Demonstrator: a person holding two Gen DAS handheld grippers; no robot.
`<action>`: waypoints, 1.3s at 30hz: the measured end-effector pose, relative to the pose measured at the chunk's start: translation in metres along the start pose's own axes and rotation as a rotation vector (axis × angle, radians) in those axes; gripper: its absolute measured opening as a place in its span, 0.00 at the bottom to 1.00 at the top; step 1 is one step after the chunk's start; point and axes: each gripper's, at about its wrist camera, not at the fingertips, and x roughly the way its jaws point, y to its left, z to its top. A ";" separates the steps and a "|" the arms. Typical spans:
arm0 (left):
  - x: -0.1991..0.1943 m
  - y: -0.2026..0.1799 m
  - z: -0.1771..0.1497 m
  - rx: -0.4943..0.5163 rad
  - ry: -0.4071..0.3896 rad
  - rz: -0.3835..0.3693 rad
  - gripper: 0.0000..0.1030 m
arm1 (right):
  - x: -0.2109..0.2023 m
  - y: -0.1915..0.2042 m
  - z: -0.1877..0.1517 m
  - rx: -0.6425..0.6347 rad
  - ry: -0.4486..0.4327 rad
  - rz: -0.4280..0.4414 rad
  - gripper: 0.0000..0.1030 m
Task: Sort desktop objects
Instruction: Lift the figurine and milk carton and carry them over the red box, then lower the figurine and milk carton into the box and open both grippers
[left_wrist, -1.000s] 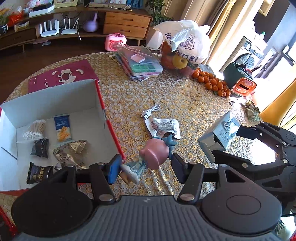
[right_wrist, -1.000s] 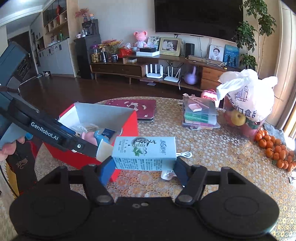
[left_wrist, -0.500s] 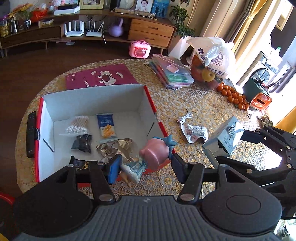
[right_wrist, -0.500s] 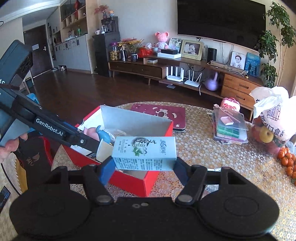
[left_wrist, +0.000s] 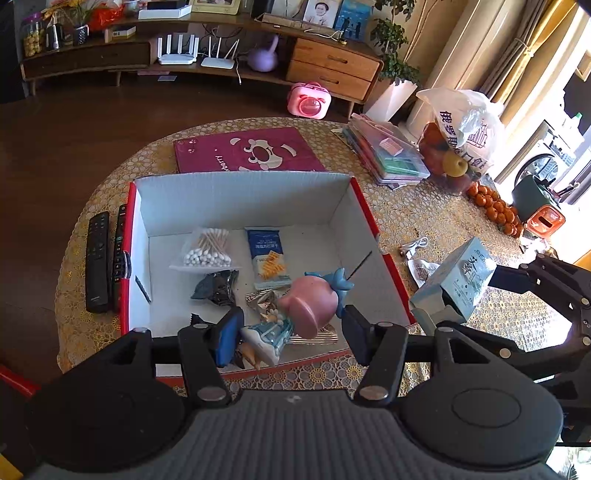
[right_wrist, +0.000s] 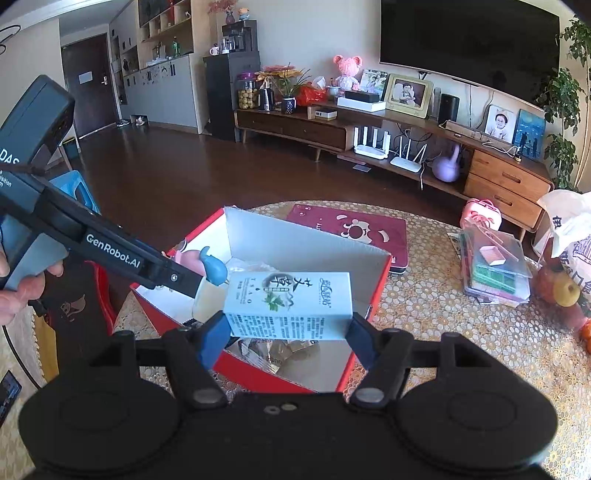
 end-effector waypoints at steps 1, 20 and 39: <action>0.002 0.004 0.001 -0.005 0.002 0.005 0.55 | 0.004 0.000 0.002 0.002 0.003 0.001 0.66; 0.070 0.051 0.025 -0.097 0.043 0.080 0.55 | 0.093 -0.004 0.022 0.027 0.082 -0.011 0.66; 0.119 0.061 0.033 -0.098 0.113 0.142 0.55 | 0.159 -0.001 0.018 -0.012 0.179 -0.063 0.66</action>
